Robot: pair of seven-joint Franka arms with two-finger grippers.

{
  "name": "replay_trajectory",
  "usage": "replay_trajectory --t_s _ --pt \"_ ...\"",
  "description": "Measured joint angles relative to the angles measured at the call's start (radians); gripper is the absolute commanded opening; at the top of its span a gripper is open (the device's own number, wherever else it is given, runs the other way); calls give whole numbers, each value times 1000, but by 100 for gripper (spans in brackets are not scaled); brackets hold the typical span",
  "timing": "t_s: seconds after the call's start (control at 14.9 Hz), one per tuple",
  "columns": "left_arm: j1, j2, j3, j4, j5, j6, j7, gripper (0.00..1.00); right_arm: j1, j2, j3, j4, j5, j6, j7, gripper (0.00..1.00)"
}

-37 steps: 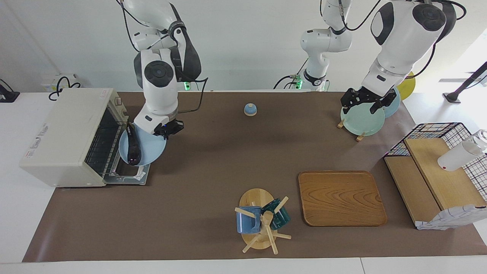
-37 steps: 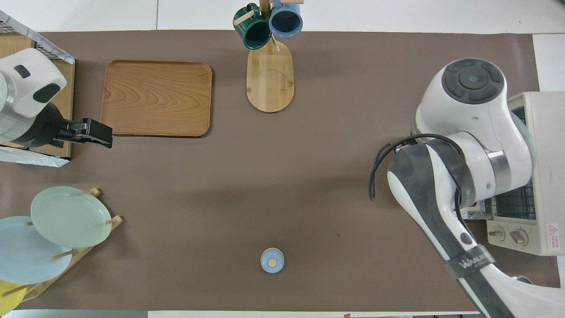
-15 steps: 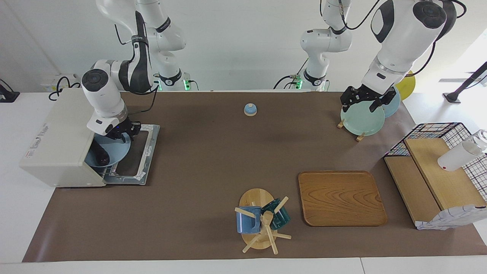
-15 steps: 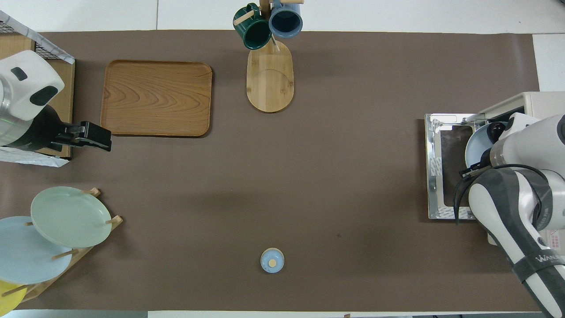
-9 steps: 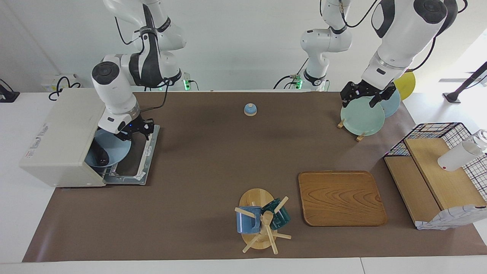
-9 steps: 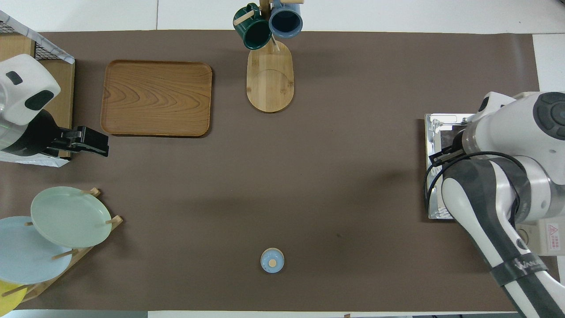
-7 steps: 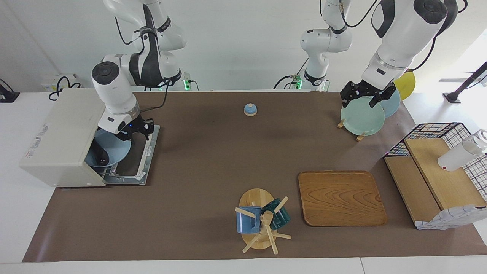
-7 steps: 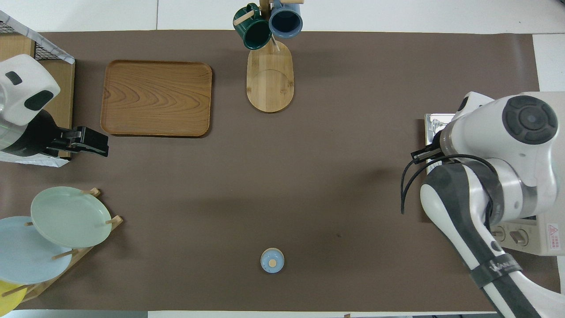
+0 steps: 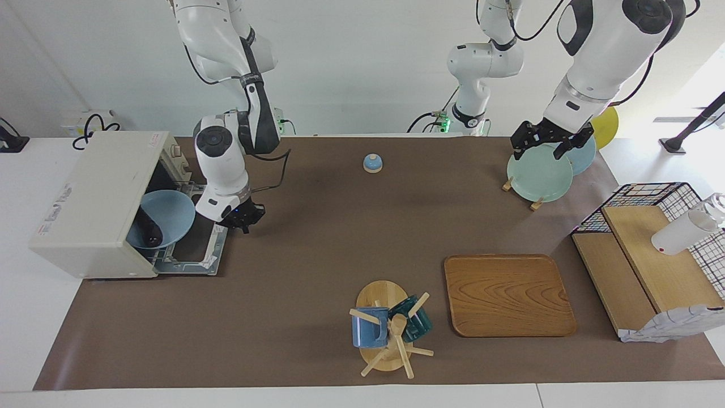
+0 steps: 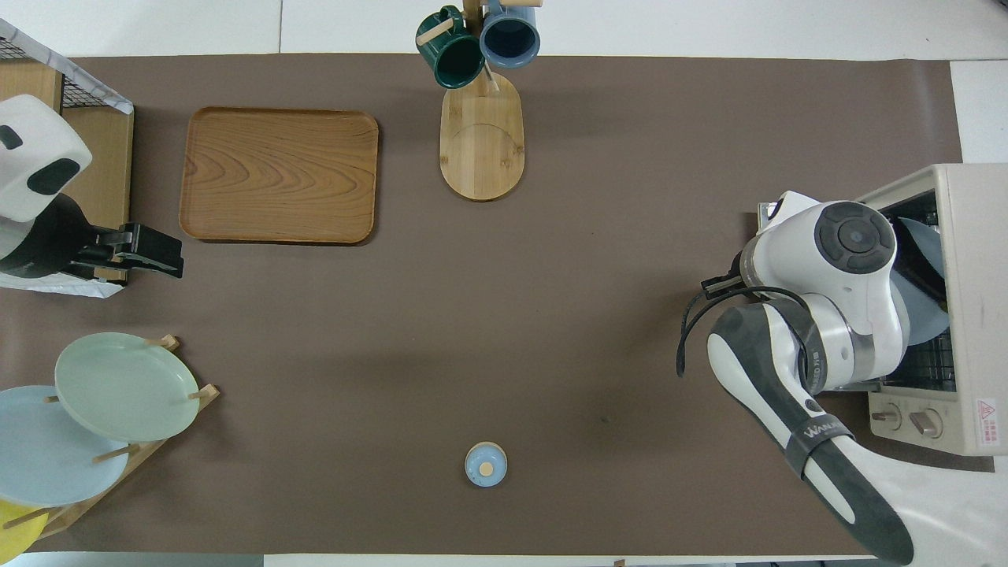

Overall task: Put eggplant into oven
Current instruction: 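Withdraw the right gripper out of the oven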

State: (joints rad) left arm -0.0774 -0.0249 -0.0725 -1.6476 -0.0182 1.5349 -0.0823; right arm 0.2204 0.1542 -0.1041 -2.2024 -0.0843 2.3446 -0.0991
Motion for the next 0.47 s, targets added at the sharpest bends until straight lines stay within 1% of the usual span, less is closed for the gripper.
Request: replay_trajectory --t_s 0.13,0.47 --pt "4 0 0 0 0 0 0 100 -20 1 -1 -29 -1 32 0 0" --pt "4 0 -2 0 0 0 0 100 -61 0 -1 -42 -1 36 -5 0"
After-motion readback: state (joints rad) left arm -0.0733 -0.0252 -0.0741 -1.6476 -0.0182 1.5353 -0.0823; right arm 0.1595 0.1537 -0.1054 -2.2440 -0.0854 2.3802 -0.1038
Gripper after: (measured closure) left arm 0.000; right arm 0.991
